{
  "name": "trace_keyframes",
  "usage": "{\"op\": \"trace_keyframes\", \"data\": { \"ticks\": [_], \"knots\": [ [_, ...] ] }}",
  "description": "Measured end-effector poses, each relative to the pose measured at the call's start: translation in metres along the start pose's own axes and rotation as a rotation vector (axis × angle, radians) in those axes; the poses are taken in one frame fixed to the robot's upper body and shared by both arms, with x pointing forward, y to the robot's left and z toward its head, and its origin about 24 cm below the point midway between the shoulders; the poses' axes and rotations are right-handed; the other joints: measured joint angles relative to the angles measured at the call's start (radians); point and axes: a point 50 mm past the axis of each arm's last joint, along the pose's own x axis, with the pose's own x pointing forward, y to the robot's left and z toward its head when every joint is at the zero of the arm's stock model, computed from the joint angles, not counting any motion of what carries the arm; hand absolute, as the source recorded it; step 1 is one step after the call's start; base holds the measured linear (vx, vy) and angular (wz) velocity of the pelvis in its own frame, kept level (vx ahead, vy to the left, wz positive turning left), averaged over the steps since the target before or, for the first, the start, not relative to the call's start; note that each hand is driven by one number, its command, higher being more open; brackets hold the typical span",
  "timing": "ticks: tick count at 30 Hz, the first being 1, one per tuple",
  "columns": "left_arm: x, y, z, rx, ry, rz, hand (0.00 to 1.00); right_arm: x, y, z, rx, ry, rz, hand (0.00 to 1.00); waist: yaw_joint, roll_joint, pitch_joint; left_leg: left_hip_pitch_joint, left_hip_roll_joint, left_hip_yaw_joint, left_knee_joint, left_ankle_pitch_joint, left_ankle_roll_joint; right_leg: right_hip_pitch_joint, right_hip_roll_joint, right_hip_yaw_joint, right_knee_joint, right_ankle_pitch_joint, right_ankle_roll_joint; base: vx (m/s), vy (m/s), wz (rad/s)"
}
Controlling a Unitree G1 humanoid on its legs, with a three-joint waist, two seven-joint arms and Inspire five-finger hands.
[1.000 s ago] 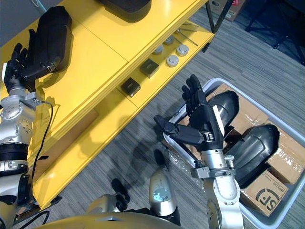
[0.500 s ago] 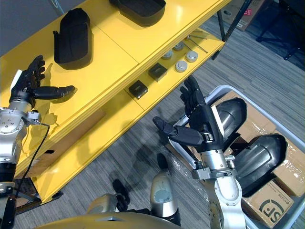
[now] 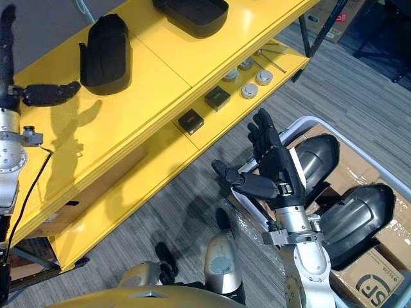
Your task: Walk over and take three plastic housings, then place them on the shelf
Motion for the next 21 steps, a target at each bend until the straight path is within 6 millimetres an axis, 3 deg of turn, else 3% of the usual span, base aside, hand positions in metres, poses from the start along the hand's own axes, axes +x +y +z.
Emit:
{"op": "trace_keyframes", "data": {
  "ticks": [4,13,21],
  "knots": [
    [0.004,-0.016,0.010,0.008,-0.045,-0.136,1.00,0.001,-0.003,-0.003,-0.023,0.027,0.032,1.00,-0.026,0.011,-0.008,0.004,-0.007,0.003,-0.006,0.002,0.003,0.000,-0.005,0.004,-0.001,0.002,0.004,0.00,0.005,-0.01],
    [0.017,-0.048,0.001,0.084,0.001,-0.441,1.00,0.003,-0.003,-0.002,-0.028,0.040,0.079,1.00,-0.060,0.011,-0.008,0.019,-0.013,0.040,-0.007,0.002,0.005,0.002,-0.006,0.041,-0.020,0.017,0.017,-0.03,0.006,-0.12],
    [0.025,-0.049,-0.038,0.176,0.203,-0.473,1.00,0.003,-0.004,-0.008,0.000,0.060,0.075,1.00,-0.083,0.009,-0.008,0.026,-0.015,0.050,-0.011,0.001,0.006,0.002,-0.005,0.053,-0.022,0.022,0.020,0.00,0.001,-0.02]
  ]
}}
